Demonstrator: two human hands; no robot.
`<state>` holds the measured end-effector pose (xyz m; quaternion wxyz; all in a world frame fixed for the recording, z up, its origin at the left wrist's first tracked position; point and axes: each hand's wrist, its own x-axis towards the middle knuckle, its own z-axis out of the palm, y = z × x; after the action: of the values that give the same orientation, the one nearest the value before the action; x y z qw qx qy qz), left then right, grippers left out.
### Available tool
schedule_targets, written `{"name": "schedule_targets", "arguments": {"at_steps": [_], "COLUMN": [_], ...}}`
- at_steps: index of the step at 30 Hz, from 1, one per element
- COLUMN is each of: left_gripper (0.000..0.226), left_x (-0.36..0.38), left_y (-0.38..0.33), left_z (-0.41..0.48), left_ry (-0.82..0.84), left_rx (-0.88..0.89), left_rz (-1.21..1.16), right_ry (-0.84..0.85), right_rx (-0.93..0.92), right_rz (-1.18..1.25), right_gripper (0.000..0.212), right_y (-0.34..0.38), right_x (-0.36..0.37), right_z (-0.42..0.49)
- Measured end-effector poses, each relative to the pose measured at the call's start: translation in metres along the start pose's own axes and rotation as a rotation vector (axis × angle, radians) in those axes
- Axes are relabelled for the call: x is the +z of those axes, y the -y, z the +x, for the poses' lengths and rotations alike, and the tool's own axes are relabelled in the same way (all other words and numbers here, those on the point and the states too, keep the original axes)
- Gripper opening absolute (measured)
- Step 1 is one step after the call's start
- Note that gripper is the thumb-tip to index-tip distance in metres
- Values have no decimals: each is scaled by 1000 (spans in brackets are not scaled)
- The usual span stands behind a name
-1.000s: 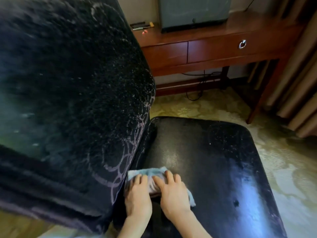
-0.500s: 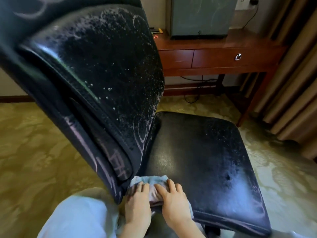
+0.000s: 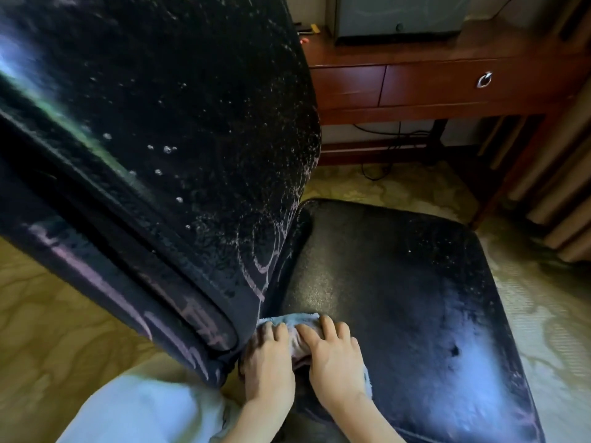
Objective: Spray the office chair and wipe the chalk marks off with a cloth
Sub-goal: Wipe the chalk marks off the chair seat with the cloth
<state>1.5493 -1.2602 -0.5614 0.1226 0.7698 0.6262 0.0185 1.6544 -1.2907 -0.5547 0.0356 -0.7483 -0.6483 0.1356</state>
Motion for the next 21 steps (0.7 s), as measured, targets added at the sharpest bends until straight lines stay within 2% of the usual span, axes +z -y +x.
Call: {"name": "schedule_targets", "arguments": {"at_steps": [5, 10, 14, 17, 21], "left_gripper": [44, 42, 49, 34, 32], "left_x": [1, 6, 3, 6, 8], "left_y": [-23, -45, -71, -93, -129], "left_z": [65, 135, 188, 235, 289], "left_ry": [11, -22, -7, -50, -56], "left_rx": [-58, -105, -129, -155, -119], "left_rz": [90, 112, 99, 79, 95], "right_ry": [-49, -91, -148, -189, -201], "right_rx": [-14, -12, 0, 19, 52], "right_rz": [68, 38, 42, 39, 17], "right_gripper": [52, 47, 45, 42, 44], "right_y": [-21, -46, -67, -89, -123], "right_x": [-12, -20, -27, -34, -50], "right_z": [63, 131, 183, 222, 270]}}
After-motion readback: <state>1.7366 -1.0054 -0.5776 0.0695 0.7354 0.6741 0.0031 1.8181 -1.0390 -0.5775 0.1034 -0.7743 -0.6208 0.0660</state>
